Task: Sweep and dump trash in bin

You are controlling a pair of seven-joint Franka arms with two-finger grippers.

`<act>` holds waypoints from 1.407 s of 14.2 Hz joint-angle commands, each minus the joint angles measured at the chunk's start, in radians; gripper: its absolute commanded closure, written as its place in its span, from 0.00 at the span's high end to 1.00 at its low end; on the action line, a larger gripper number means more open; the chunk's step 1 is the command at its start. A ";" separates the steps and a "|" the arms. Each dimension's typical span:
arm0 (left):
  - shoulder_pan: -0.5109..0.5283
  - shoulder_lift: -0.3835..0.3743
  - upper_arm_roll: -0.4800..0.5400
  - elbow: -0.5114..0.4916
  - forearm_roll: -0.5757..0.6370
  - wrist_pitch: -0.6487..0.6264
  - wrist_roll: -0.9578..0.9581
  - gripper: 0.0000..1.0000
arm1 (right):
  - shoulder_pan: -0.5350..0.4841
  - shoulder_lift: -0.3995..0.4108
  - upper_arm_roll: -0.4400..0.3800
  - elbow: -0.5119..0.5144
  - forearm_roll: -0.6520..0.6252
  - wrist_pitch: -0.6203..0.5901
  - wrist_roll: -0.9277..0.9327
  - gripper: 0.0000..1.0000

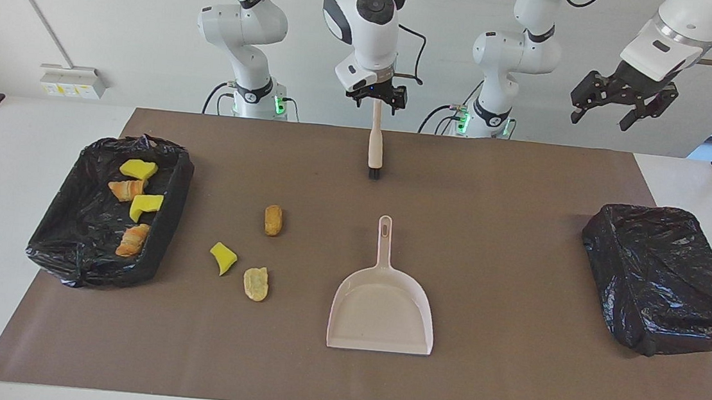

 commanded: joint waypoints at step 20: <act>-0.103 0.540 -0.417 -0.189 0.386 0.805 -0.801 1.00 | -0.014 -0.049 0.249 -0.250 0.162 0.339 -0.127 0.00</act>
